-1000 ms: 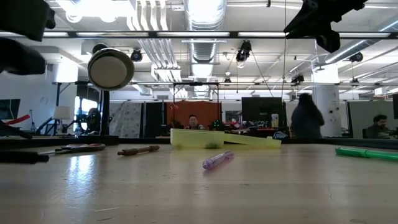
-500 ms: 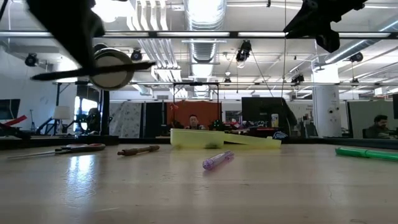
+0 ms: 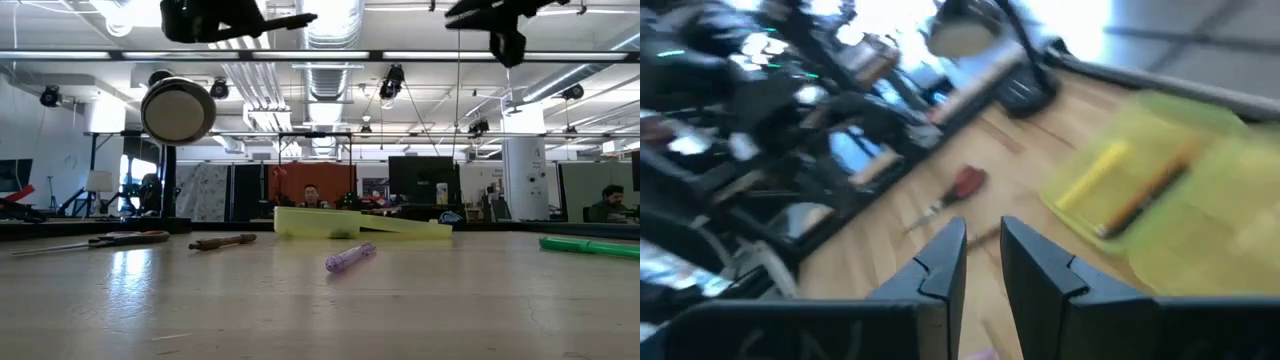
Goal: Pick & place school supplies into a supply box
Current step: Put the black pen into the yellow supply box
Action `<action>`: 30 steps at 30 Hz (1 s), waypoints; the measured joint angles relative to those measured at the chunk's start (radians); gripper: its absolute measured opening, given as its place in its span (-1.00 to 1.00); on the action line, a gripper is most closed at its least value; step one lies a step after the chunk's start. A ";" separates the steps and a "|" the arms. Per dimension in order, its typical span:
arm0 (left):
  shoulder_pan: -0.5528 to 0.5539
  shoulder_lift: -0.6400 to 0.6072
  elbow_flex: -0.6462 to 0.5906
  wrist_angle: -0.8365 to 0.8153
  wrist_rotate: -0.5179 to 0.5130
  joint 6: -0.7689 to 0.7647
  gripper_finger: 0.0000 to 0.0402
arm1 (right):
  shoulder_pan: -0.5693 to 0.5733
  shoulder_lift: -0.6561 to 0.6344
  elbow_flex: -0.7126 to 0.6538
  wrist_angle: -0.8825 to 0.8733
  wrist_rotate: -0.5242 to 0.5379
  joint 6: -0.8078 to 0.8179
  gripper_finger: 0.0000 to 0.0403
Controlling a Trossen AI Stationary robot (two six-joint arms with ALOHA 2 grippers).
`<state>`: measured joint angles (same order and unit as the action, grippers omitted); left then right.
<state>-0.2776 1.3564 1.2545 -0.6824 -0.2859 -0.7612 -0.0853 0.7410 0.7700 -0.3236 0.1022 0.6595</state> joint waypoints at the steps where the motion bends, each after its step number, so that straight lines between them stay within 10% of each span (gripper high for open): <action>1: 0.010 -0.005 0.000 0.007 0.020 -0.006 -0.95 | 0.000 0.000 0.000 0.034 -0.021 -0.030 -0.71; 17: 0.069 -0.016 0.000 0.278 0.291 -0.202 -0.94 | 0.110 0.116 0.034 0.530 -0.192 -0.692 -0.71; 30: 0.116 -0.016 0.000 0.299 0.388 -0.272 -0.93 | 0.186 0.392 0.433 0.032 -0.179 -1.014 -0.60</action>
<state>-0.1611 1.3399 1.2544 -0.3839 0.1020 -1.0329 0.1009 1.1328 1.2026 -0.2912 -0.0767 -0.3541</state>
